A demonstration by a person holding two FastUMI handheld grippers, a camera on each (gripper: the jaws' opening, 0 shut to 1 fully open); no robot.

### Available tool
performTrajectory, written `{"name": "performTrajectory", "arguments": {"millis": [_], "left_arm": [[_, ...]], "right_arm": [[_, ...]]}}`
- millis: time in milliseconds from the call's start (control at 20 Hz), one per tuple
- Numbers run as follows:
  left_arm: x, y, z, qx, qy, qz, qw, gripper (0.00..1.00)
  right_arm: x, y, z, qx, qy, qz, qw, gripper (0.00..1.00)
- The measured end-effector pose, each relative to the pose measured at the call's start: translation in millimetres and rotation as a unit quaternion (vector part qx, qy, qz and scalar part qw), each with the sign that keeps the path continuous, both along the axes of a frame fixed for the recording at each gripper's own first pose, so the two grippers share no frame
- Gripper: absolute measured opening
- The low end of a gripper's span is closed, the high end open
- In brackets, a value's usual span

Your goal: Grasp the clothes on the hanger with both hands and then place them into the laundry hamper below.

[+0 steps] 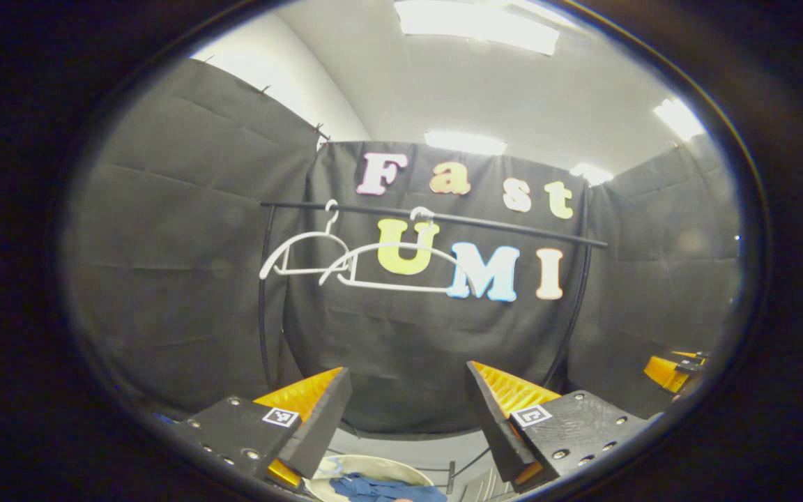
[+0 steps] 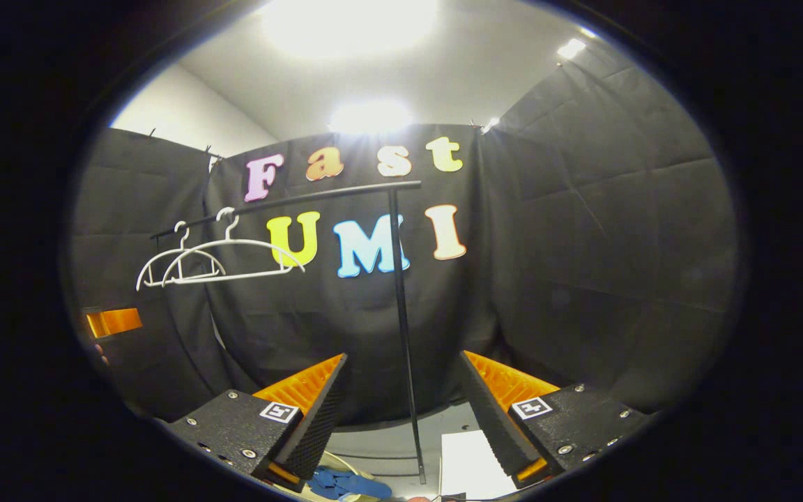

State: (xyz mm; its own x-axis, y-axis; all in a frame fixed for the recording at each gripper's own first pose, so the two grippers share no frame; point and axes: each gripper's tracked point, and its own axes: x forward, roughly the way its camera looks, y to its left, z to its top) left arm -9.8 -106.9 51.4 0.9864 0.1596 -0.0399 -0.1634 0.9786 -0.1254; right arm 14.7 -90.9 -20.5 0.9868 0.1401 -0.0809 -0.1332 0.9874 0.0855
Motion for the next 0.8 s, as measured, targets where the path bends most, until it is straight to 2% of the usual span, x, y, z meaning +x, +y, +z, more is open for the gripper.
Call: {"name": "performTrajectory", "arguments": {"millis": [100, 200, 250, 300, 350, 450, 500, 700, 750, 800], "left_arm": [[-14.4, 9.3, 20.6, -0.001, -0.013, 0.001, 1.000, 0.98], [-28.6, 24.5, 36.4, 0.005, -0.026, -0.005, 1.000, 0.98], [-32.3, 31.8, 48.7, 0.011, -0.035, -0.010, 0.999, 0.98], [-33.7, 39.9, 58.5, 0.016, -0.043, -0.012, 0.999, 0.98], [-36.2, 47.6, 67.4, 0.021, -0.049, -0.013, 0.998, 0.90], [-35.2, 61.8, 74.9, 0.023, -0.055, -0.013, 0.998, 0.92], [-32.7, 72.0, 72.2, 0.021, -0.055, -0.009, 0.998, 0.93], [-30.6, 111.5, 50.8, 0.031, -0.056, 0.007, 0.998, 0.97], [-30.1, 120.1, 42.1, 0.030, -0.051, 0.011, 0.998, 0.98], [-30.2, 125.1, 33.5, 0.024, -0.048, 0.009, 0.999, 0.98]], "right_arm": [[5.8, -9.9, 23.7, 0.004, -0.027, -0.012, 1.000, 0.91], [12.3, -18.3, 45.0, 0.002, -0.057, -0.029, 0.998, 0.95], [14.0, -20.3, 56.0, 0.003, -0.069, -0.035, 0.997, 0.91], [13.8, -20.3, 62.1, 0.005, -0.075, -0.040, 0.996, 0.91], [14.5, -20.2, 68.2, 0.006, -0.078, -0.046, 0.996, 0.95], [11.7, -24.8, 72.6, 0.001, -0.077, -0.062, 0.995, 0.91], [9.6, -29.6, 70.8, -0.007, -0.071, -0.073, 0.995, 0.95], [-9.2, -38.1, 60.7, -0.050, -0.069, -0.102, 0.991, 0.95], [-14.1, -37.2, 58.0, -0.054, -0.068, -0.107, 0.990, 0.91], [-18.0, -36.6, 54.3, -0.056, -0.065, -0.111, 0.990, 0.95]]}}
